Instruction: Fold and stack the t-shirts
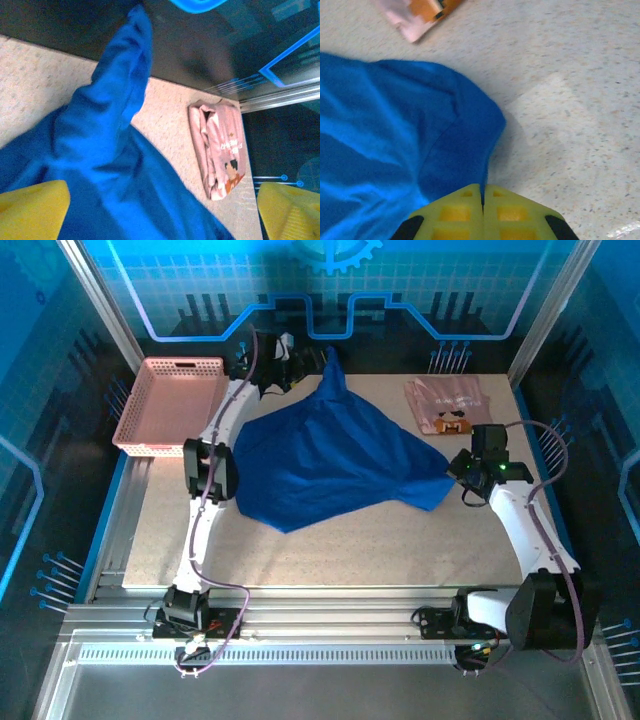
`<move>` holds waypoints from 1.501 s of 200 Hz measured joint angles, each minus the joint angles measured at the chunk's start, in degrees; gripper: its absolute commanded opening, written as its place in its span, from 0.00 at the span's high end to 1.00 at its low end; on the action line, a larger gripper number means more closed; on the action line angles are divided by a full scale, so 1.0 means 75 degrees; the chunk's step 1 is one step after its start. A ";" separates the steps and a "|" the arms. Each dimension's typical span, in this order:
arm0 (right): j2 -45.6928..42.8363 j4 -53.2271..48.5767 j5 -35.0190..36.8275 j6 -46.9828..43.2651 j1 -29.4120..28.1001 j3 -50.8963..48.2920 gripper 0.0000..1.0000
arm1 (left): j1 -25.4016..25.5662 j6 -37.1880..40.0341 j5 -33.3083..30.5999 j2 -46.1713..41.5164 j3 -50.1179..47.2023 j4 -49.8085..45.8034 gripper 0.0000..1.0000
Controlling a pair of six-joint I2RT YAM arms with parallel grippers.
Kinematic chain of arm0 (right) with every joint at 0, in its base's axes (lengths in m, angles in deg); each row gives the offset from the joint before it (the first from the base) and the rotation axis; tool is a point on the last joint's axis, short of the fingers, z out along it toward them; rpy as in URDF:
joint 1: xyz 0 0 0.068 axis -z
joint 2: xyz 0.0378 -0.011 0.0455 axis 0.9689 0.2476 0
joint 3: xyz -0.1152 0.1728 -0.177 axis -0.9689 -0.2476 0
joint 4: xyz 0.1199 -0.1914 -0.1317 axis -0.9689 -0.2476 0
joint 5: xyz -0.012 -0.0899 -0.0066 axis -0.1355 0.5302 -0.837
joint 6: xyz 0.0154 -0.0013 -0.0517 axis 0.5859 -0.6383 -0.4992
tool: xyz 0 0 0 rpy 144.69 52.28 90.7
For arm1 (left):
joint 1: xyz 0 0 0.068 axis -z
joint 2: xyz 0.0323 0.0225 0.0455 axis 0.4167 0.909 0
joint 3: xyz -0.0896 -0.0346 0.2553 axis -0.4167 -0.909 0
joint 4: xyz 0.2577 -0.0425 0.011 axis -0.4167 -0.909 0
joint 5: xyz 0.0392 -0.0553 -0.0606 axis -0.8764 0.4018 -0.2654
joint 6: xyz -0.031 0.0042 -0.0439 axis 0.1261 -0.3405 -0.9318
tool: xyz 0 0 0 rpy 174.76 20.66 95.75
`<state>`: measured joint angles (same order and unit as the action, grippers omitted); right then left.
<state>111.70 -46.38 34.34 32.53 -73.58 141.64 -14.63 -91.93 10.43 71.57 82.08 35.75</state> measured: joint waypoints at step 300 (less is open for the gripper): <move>0.1046 0.0472 -0.1201 -0.0207 -0.0079 -0.0291 1.00 | -0.0006 -0.1268 -0.1542 -0.6598 -1.2176 -0.1335 0.87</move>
<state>119.54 -42.84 25.33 30.98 -74.17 139.45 -14.67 -101.44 -1.13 22.08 -9.24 25.74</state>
